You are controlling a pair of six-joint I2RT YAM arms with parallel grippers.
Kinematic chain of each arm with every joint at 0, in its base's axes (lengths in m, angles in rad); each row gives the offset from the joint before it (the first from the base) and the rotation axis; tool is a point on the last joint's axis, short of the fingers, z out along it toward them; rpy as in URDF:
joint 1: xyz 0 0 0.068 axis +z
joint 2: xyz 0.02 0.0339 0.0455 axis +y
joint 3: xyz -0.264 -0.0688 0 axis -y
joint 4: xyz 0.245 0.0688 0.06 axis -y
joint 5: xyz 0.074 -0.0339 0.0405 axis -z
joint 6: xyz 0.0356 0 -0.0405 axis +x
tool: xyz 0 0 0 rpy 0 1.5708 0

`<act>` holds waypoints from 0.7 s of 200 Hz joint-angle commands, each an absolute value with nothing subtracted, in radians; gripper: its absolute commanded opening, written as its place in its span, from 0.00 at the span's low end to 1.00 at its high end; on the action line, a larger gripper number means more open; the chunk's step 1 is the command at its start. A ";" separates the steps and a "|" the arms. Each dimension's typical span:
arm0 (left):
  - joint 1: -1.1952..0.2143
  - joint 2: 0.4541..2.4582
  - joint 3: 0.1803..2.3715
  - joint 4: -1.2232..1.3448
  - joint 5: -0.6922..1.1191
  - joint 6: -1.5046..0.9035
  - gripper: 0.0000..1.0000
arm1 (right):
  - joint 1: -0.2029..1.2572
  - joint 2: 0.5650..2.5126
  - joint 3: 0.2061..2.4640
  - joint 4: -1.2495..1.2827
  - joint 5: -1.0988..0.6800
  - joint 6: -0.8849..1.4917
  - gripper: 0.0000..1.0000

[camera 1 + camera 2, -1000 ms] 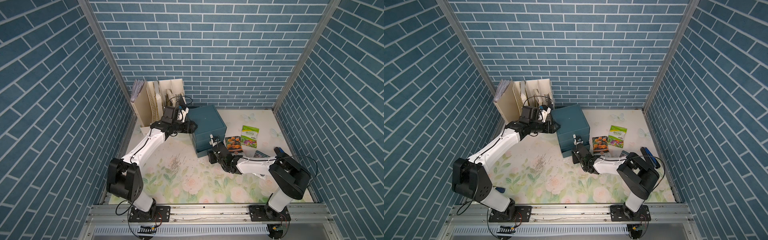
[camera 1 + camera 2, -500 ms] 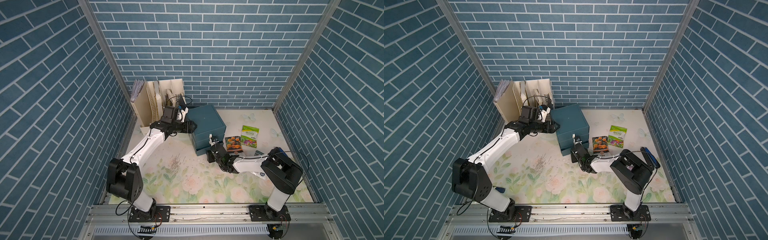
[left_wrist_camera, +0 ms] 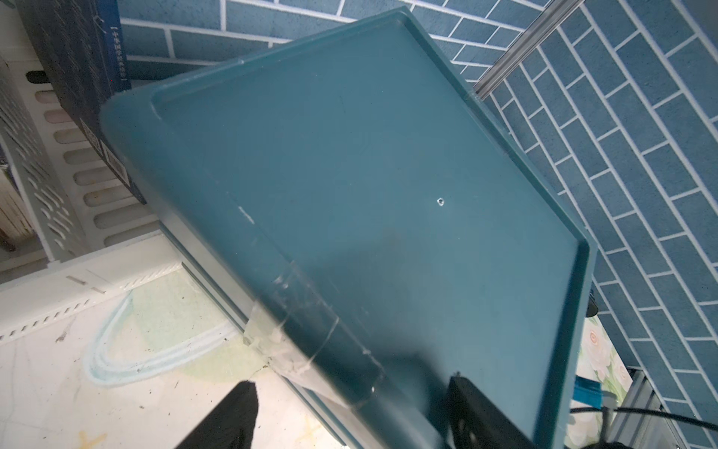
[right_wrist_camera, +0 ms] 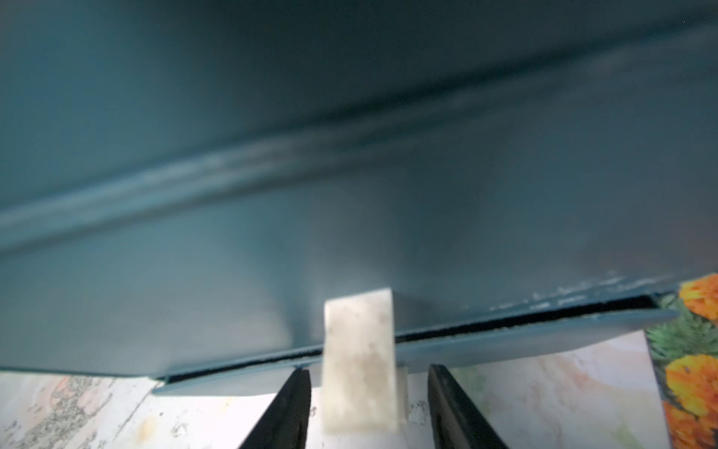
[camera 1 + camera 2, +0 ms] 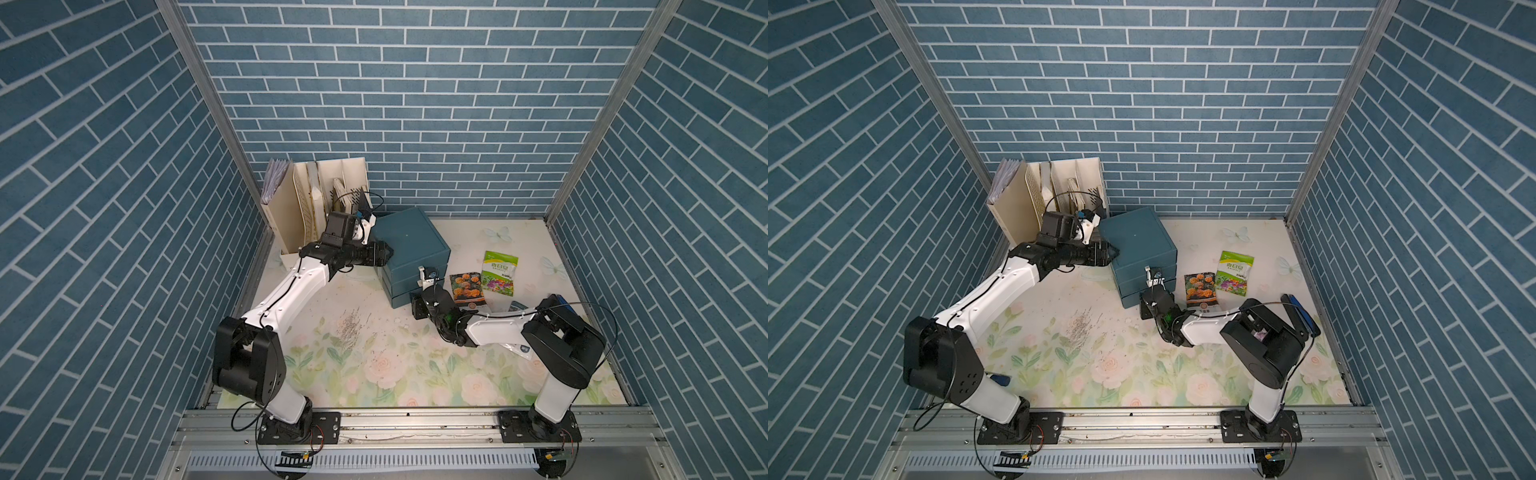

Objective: Take the seed bags out of the drawer
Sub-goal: Close the drawer in the storage box.

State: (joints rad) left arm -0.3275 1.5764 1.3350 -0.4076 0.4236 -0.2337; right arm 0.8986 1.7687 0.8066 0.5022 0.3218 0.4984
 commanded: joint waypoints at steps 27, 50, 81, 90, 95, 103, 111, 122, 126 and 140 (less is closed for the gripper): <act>-0.318 1.612 1.273 -0.614 0.358 -0.181 0.81 | 0.894 1.815 0.827 0.572 0.340 0.523 0.52; -0.319 1.611 1.273 -0.614 0.356 -0.181 0.81 | 0.894 1.802 0.823 0.562 0.347 0.525 0.52; -0.319 1.609 1.273 -0.610 0.350 -0.182 0.81 | 0.896 1.737 0.801 0.495 0.347 0.529 0.56; -0.319 1.609 1.276 -0.608 0.348 -0.184 0.83 | 0.896 1.707 0.784 0.467 0.351 0.532 0.58; -0.319 1.609 1.278 -0.606 0.347 -0.185 0.84 | 0.896 1.688 0.773 0.453 0.348 0.535 0.59; -0.319 1.610 1.283 -0.603 0.346 -0.187 0.84 | 0.896 1.652 0.752 0.435 0.348 0.543 0.62; -0.318 1.610 1.289 -0.600 0.346 -0.189 0.85 | 0.896 1.619 0.725 0.421 0.343 0.549 0.65; -0.319 1.611 1.298 -0.593 0.342 -0.194 0.85 | 0.897 1.564 0.694 0.392 0.339 0.556 0.68; -0.319 1.612 1.302 -0.591 0.340 -0.197 0.85 | 0.897 1.543 0.683 0.381 0.336 0.559 0.70; -0.319 1.611 1.314 -0.579 0.335 -0.208 0.87 | 0.897 1.471 0.646 0.342 0.336 0.567 0.74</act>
State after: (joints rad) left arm -0.3260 1.5764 1.3369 -0.4088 0.4107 -0.2344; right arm 0.8982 1.5772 0.7010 0.4339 0.3286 0.5354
